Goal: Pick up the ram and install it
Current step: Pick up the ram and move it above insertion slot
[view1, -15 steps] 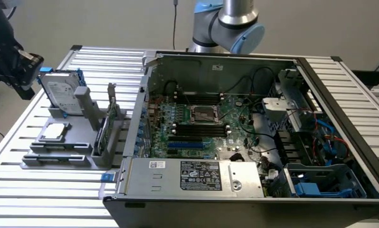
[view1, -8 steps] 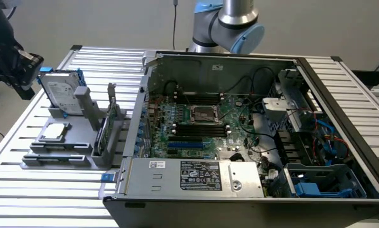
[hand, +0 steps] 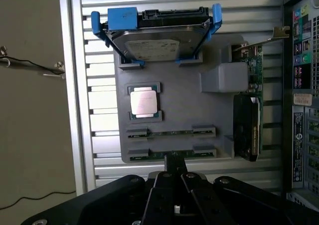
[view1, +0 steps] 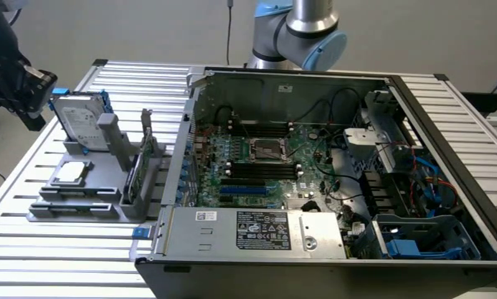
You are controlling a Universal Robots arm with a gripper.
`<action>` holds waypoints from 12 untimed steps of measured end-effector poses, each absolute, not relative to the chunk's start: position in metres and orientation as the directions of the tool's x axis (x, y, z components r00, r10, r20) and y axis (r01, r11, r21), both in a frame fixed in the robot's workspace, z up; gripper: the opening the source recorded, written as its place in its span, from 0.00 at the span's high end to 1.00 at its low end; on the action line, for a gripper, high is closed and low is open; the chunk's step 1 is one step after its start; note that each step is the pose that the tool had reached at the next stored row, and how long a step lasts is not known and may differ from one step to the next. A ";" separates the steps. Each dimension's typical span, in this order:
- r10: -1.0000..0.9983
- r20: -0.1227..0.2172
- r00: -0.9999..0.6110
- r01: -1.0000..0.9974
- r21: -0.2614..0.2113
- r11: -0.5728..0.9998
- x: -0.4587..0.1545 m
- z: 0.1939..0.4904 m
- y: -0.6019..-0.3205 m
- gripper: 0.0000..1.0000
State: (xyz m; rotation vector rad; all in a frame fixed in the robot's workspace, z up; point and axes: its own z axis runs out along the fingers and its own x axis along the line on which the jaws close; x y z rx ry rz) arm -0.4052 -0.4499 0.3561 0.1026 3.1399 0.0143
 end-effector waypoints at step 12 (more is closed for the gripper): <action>-0.112 0.000 -0.994 -0.112 0.009 0.994 -0.406 0.356 -0.450 0.89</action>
